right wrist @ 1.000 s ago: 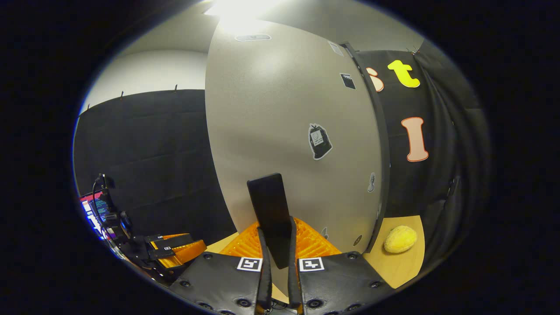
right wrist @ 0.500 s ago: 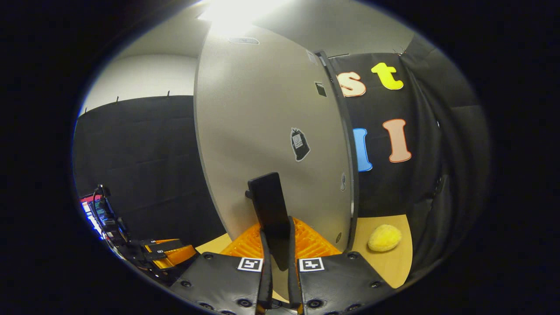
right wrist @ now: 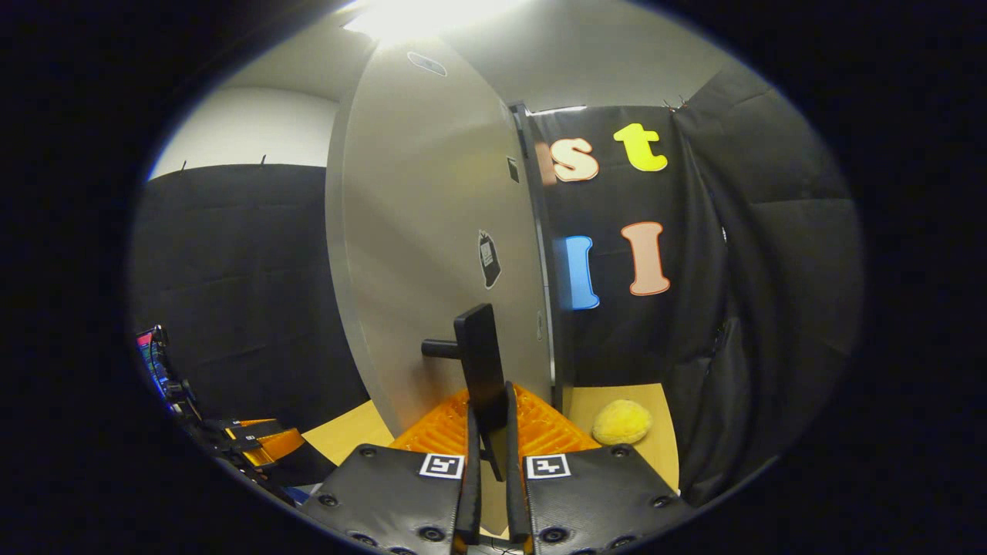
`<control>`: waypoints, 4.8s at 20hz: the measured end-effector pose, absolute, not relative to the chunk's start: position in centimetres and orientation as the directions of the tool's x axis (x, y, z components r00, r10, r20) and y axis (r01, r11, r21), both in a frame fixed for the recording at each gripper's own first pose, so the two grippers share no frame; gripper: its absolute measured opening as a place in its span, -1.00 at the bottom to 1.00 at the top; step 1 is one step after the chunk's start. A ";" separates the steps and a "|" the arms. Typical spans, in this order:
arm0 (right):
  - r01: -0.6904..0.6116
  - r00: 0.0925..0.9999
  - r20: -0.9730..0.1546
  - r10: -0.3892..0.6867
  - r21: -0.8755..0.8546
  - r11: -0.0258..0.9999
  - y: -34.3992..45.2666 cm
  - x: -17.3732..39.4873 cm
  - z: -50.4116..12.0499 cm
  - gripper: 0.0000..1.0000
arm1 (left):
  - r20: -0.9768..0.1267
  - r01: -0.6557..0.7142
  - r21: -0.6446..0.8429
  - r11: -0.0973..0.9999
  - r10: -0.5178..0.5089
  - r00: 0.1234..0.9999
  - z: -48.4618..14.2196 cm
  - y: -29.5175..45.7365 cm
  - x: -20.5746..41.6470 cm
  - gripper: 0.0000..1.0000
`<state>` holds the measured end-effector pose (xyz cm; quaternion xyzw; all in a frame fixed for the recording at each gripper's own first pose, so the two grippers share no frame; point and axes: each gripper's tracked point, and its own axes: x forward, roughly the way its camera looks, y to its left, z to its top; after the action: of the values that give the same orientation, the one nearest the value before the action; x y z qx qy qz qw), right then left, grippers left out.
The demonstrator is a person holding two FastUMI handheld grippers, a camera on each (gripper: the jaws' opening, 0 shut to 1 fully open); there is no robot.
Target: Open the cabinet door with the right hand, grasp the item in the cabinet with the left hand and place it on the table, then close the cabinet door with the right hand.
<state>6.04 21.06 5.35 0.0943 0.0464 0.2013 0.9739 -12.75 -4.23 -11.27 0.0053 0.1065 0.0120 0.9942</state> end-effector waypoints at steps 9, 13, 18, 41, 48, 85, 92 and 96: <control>-0.254 0.949 -0.120 0.292 0.258 0.932 19.6 6.6 3.9 -0.70 | -0.185 0.093 0.050 0.994 -0.082 0.979 -9.7 -5.0 -11.4 0.77; -0.190 0.949 -0.195 0.246 0.264 0.945 19.6 4.8 2.7 -0.75 | -0.209 0.142 0.024 0.990 -0.134 0.969 -10.3 -3.9 -10.0 0.77; -0.083 0.969 -0.197 0.152 0.321 0.943 18.5 1.5 3.6 -0.83 | -0.222 0.228 -0.015 0.974 -0.226 0.949 -10.3 -3.3 -7.9 0.80; 0.250 0.967 -0.125 -0.222 0.291 0.924 3.9 13.4 5.5 -0.51 | -0.161 0.283 0.030 0.959 -0.275 0.948 -7.9 -9.2 11.3 0.79; 0.265 0.959 -0.172 -0.223 0.281 0.922 0.4 19.1 3.4 0.71 | -0.170 0.271 0.021 0.962 -0.264 0.950 -9.3 -13.7 19.8 0.80; 0.425 0.900 -0.251 -0.357 0.323 0.846 -8.5 22.3 -1.9 0.84 | -0.219 0.258 0.033 0.965 -0.245 0.944 -12.9 -19.9 34.3 0.04; 0.393 0.915 -0.236 -0.328 0.332 0.858 -7.9 22.6 -1.9 0.84 | -0.150 0.278 0.033 0.960 -0.270 0.951 -11.0 -19.5 33.6 0.02; 0.365 0.926 -0.222 -0.304 0.330 0.871 -6.8 22.2 -1.4 0.96 | -0.121 0.274 0.047 0.961 -0.266 0.956 -8.7 -17.7 30.6 0.05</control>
<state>22.15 -6.78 -1.45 0.1858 0.0817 -0.1736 0.9637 30.63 -17.73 -8.72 0.0316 0.0566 -0.1366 0.9885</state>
